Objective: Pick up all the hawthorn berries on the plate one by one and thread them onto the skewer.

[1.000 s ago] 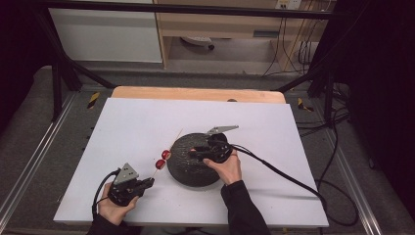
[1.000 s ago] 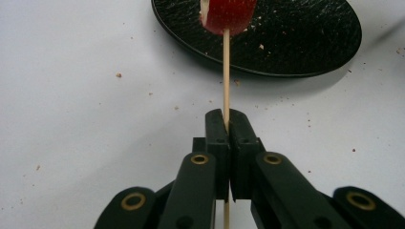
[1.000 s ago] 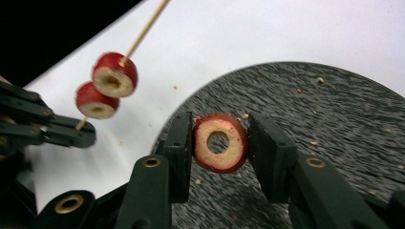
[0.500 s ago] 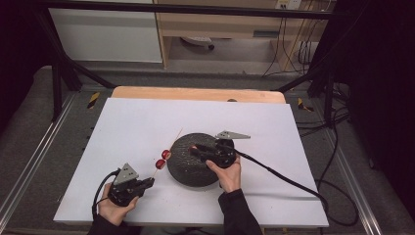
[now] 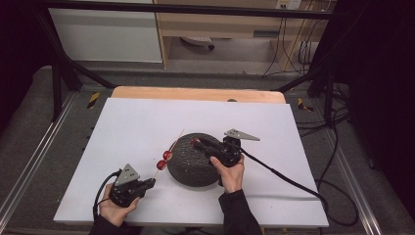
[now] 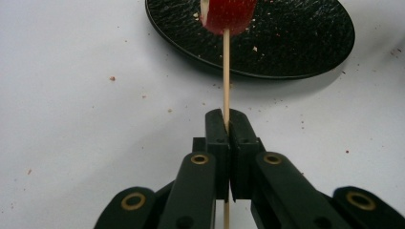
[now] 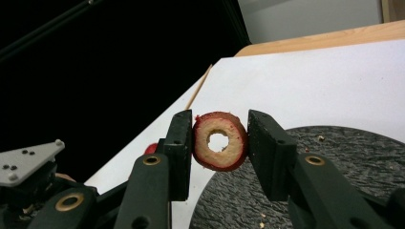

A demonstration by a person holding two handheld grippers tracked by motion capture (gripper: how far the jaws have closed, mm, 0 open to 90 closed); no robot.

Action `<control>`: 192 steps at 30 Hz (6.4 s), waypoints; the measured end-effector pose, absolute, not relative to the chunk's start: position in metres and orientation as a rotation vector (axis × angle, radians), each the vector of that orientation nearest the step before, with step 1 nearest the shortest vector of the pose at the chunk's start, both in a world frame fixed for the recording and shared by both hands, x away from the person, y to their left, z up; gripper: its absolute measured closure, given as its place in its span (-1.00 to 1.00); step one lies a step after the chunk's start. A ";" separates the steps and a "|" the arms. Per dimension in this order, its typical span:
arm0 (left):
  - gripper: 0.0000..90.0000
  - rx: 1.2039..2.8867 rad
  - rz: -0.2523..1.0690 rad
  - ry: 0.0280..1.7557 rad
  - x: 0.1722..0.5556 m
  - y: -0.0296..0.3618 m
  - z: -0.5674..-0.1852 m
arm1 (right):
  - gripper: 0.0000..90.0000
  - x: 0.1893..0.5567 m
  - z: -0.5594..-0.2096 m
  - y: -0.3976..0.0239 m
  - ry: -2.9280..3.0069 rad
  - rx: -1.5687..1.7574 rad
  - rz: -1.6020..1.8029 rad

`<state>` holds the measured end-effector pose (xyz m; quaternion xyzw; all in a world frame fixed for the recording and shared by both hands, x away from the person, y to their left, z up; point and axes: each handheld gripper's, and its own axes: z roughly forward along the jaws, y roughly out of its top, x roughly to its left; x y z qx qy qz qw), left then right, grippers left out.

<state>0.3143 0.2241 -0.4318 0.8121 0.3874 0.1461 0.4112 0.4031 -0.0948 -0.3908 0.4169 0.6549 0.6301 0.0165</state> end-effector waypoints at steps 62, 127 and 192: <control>0.96 1.999 0.302 0.944 0.305 0.196 -0.436 | 0.40 0.413 -0.405 -0.080 1.510 1.374 2.270; 0.96 1.861 0.268 1.060 0.305 0.170 -0.442 | 0.41 0.383 -0.440 -0.059 1.581 1.403 2.285; 0.96 2.105 0.278 0.988 0.341 0.172 -0.405 | -0.99 0.370 -0.453 -0.238 2.345 1.179 1.296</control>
